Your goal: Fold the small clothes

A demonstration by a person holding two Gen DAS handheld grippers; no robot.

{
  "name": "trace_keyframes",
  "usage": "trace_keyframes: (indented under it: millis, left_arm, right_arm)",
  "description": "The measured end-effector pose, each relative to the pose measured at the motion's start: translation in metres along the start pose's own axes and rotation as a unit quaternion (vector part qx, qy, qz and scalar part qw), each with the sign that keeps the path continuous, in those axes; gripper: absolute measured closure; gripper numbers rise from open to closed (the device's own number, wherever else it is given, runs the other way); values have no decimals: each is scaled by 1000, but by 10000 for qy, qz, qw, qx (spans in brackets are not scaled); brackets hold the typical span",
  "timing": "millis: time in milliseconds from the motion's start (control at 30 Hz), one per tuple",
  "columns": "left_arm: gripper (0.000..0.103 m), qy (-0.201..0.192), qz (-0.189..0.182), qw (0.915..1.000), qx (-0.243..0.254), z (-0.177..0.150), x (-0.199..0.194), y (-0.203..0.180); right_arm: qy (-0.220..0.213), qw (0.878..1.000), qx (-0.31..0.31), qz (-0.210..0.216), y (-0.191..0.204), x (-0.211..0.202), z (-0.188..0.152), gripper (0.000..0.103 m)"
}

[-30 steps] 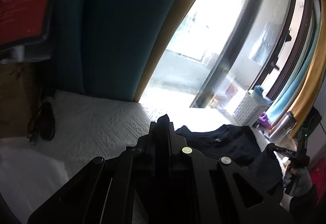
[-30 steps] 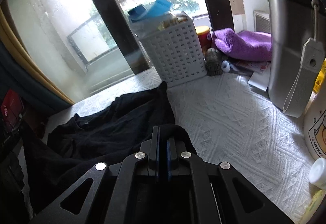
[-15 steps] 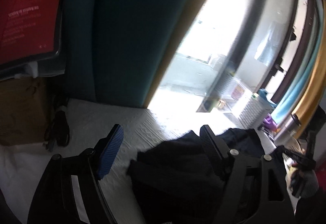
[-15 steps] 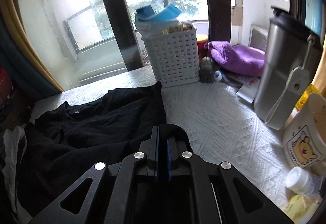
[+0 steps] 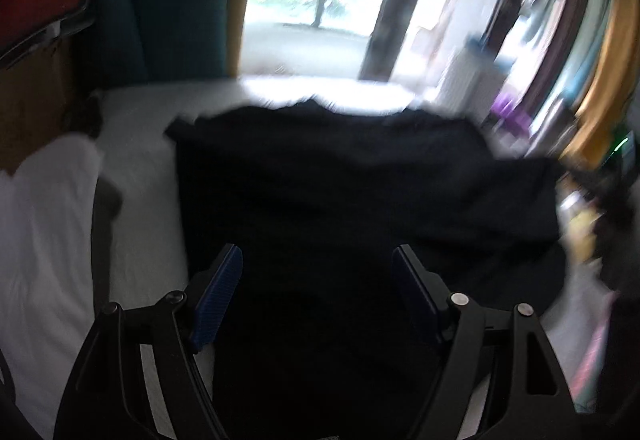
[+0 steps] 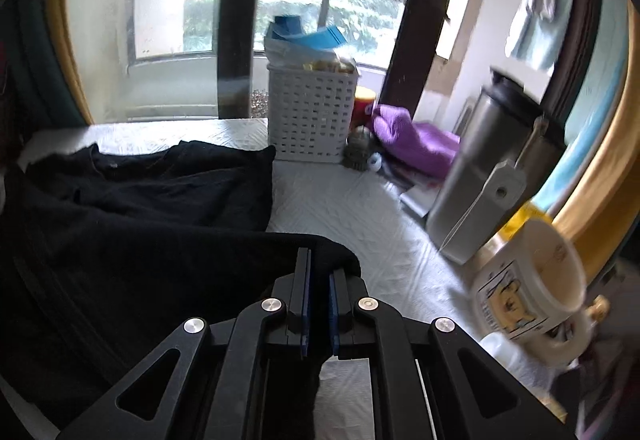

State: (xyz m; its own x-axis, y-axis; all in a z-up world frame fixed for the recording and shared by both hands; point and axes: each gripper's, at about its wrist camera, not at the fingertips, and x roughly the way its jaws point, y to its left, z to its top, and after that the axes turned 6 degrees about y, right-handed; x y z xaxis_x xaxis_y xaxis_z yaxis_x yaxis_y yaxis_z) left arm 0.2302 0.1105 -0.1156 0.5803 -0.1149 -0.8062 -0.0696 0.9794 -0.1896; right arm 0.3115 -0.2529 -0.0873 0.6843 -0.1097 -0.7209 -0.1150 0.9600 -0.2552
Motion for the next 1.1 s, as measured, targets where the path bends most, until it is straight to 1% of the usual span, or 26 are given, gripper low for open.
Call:
trace_keyframes:
  millis: [33, 133, 233, 300, 333, 400, 500, 600, 667, 700, 800, 833, 933, 967, 1033, 1100]
  left_arm:
    - [26, 104, 4, 9999, -78, -3, 6, 3]
    - [26, 209, 141, 9996, -154, -6, 16, 10]
    - [26, 229, 186, 9994, -176, -3, 21, 17]
    - [26, 345, 176, 9991, -186, -4, 30, 21]
    - [25, 282, 218, 9992, -153, -4, 32, 21]
    - [24, 308, 304, 9990, -101, -4, 34, 20]
    - [24, 300, 310, 9990, -82, -8, 33, 21]
    - [24, 285, 375, 9989, 5, -9, 33, 20]
    - [24, 249, 394, 9989, 22, -10, 32, 20]
    - [24, 242, 398, 9989, 21, -10, 32, 20]
    - [24, 255, 427, 9988, 40, -9, 33, 19]
    - [24, 245, 436, 9987, 48, -9, 34, 19]
    - [24, 223, 410, 9989, 20, -9, 33, 20]
    - [24, 219, 396, 9990, 5, -9, 34, 20]
    - [24, 209, 382, 9991, -11, -9, 34, 21]
    - [24, 207, 394, 9990, -8, -9, 34, 20]
  right_arm:
    - [-32, 10000, -69, -57, 1, -2, 0, 95]
    - [-100, 9996, -208, -180, 2, -9, 2, 95]
    - [-204, 9993, -265, -144, 0, -22, 3, 95]
    - [-242, 9988, -391, -166, -1, -30, 2, 95]
    - [-219, 9989, -400, -145, -2, -32, 2, 95]
    - [-207, 9989, -402, -102, -6, -36, 0, 95]
    - [-165, 9991, -371, -87, -11, -38, -6, 95]
    - [-149, 9987, -459, -160, -11, -41, -15, 95]
    - [-51, 9987, -450, -249, -15, -38, -23, 94]
    - [-15, 9990, -393, -189, -18, -37, -27, 94]
    - [-11, 9988, -442, -226, -18, -41, -33, 94]
    - [-24, 9988, -453, -158, -20, -42, -35, 94]
    - [18, 9995, -170, 252, -34, -44, -40, 93]
    - [-44, 9992, -113, 381, -38, -47, -42, 92]
    - [-123, 9986, -28, 509, -42, -53, -43, 92]
    - [-62, 9986, -84, 528, -40, -54, -44, 91]
